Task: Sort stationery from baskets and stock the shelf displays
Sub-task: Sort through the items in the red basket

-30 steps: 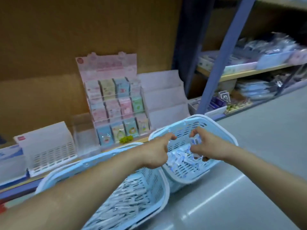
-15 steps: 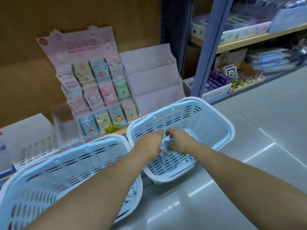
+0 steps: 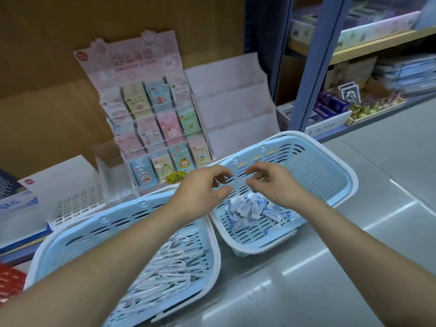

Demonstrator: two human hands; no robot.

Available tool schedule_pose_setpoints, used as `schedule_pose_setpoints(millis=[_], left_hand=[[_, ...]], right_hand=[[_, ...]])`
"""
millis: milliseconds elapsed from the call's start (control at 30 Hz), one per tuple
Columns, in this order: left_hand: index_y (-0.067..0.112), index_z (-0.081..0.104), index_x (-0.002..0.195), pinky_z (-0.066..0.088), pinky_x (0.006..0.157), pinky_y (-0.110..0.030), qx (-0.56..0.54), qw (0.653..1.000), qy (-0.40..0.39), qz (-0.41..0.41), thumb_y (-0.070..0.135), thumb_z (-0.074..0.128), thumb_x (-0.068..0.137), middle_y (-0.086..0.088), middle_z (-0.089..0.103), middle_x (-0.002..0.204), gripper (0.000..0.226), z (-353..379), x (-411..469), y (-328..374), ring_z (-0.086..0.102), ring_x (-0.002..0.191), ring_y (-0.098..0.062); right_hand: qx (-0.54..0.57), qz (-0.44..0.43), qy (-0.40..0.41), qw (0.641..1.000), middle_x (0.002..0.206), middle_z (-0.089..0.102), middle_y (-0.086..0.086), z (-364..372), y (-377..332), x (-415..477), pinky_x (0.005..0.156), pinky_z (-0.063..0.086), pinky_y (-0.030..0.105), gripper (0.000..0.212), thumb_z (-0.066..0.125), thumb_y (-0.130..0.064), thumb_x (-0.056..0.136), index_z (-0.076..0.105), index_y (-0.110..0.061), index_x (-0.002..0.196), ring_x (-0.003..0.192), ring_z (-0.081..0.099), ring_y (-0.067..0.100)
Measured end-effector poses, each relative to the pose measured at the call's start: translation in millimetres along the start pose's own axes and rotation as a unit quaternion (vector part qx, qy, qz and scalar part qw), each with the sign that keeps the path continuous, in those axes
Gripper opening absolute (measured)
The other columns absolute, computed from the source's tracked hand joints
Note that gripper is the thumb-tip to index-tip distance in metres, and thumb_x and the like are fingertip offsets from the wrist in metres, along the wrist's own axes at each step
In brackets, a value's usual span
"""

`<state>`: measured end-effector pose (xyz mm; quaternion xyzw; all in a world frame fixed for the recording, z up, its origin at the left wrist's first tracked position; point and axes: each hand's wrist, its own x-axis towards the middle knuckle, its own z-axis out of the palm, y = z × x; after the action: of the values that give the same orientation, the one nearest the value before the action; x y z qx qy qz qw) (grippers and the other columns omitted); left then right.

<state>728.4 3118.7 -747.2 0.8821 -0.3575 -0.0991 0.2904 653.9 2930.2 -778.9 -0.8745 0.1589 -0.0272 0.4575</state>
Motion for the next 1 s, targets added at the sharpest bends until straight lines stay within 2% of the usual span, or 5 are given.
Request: schedule_pose_setpoints(millis=[233,367,600,767,1000], left_hand=[[0.033,0.068,0.09,0.047,0.067,-0.017,0.047,0.998,-0.026,-0.038,0.02,0.062,0.092,0.019,0.069,0.081,0.015,-129,-84,-54,0.062,0.08,-0.003],[0.027,0.071,0.09,0.049,0.066,-0.022,0.029,0.99,0.033,-0.131,0.014,0.06,0.093,0.009,0.072,0.077,0.018,-187,-159,-104,0.064,0.069,-0.006],[0.028,0.066,0.082,0.048,0.068,-0.022,0.019,0.947,0.133,-0.291,0.003,0.055,0.094,0.002,0.069,0.07,0.03,-240,-327,-221,0.063,0.068,-0.01],[0.025,0.066,0.085,0.052,0.06,-0.02,0.026,0.913,0.06,-0.403,0.009,0.051,0.096,0.0,0.072,0.078,0.024,-234,-434,-301,0.064,0.059,-0.005],[0.019,0.061,0.125,0.047,0.092,-0.032,0.13,0.914,-0.171,-0.344,0.029,0.056,0.093,-0.005,0.062,0.125,0.033,-187,-465,-372,0.057,0.113,-0.023]], right_hand=[[-0.038,-0.125,-0.167,0.977,0.081,0.071,0.001,17,-110,-20,0.077,0.055,0.035,0.011,0.06,-0.024,0.095,0.068,-0.018,0.096,0.073,0.07,0.015],[-0.114,-0.168,-0.252,0.946,0.083,0.071,-0.001,61,-174,-18,0.072,0.054,0.028,0.019,0.054,-0.027,0.098,0.068,-0.014,0.101,0.072,0.069,0.012],[-0.037,-0.16,-0.381,0.91,0.075,0.067,0.005,207,-290,-32,0.06,0.046,0.031,0.025,0.044,-0.02,0.102,0.065,-0.008,0.095,0.062,0.063,0.018],[-0.042,-0.145,-0.442,0.884,0.072,0.066,0.005,318,-340,-65,0.052,0.047,0.02,0.026,0.043,-0.02,0.103,0.063,-0.013,0.089,0.056,0.062,0.013],[-0.099,-0.071,-0.478,0.87,0.09,0.062,0.004,435,-342,-103,0.064,0.053,0.027,0.011,0.053,-0.015,0.097,0.061,-0.018,0.103,0.073,0.063,0.016]])
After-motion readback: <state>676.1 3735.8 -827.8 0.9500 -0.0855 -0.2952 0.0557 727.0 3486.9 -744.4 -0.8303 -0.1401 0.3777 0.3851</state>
